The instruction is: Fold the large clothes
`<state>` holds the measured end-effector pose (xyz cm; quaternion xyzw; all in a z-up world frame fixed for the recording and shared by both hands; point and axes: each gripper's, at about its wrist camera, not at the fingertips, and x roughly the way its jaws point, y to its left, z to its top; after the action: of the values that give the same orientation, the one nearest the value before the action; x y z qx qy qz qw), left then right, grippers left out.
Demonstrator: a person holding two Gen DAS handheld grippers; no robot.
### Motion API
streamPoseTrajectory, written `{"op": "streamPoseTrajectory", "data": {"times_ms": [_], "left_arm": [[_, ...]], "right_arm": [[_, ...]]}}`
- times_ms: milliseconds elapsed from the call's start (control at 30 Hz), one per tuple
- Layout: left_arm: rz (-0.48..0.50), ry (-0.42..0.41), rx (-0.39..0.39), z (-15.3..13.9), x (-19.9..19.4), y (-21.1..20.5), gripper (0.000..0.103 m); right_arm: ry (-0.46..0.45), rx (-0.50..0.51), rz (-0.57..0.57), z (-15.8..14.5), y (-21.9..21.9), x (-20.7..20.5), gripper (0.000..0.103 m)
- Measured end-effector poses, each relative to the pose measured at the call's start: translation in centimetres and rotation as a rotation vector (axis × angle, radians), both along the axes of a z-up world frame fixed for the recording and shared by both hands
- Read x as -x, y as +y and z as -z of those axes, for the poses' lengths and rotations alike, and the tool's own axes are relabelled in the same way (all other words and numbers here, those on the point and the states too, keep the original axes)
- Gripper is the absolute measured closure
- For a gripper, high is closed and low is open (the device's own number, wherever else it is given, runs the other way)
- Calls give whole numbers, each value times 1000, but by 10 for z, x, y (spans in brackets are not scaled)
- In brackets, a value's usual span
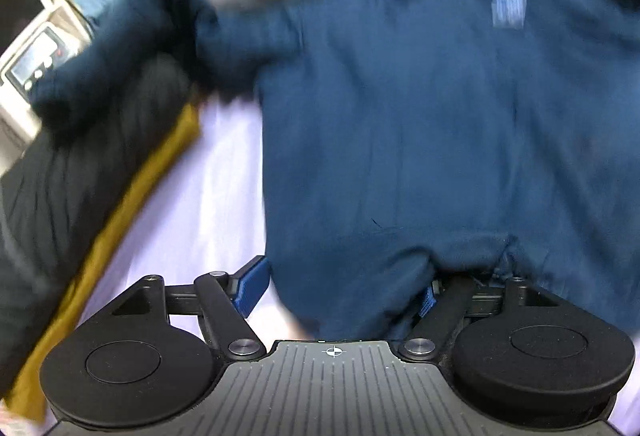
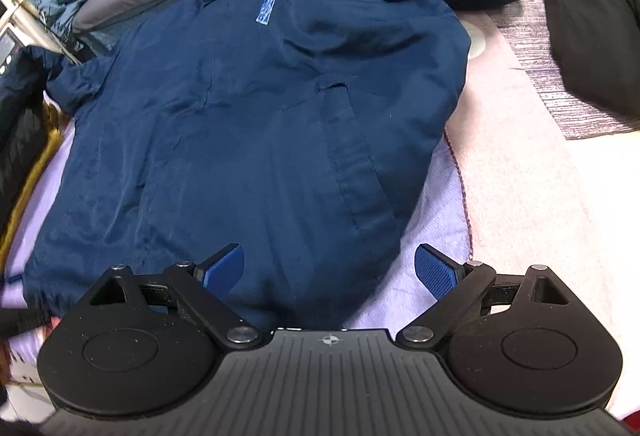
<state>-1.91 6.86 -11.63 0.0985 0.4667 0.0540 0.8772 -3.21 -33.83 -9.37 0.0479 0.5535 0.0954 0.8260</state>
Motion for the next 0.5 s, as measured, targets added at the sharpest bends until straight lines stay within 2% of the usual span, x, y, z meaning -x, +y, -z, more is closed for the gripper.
{"op": "streamPoseTrajectory", "data": {"times_ms": [100, 167, 267, 300, 367, 500], "left_arm": [[-43, -73, 27, -23, -42, 12, 0], [-119, -93, 83, -34, -75, 33, 0], [-283, -53, 174, -39, -114, 65, 0], [-310, -38, 191, -37, -123, 73, 0], [-326, -10, 182, -32, -136, 81, 0], [-335, 23, 182, -27, -143, 84, 0]], "right_arm": [[-11, 46, -27, 0, -3, 15, 10], [-13, 84, -52, 2, -5, 25, 10], [-17, 125, -104, 5, -2, 39, 10], [-23, 142, -120, 7, 1, 42, 10], [-28, 142, -136, 8, 7, 45, 10], [-59, 44, -136, 6, 20, 42, 10]]}}
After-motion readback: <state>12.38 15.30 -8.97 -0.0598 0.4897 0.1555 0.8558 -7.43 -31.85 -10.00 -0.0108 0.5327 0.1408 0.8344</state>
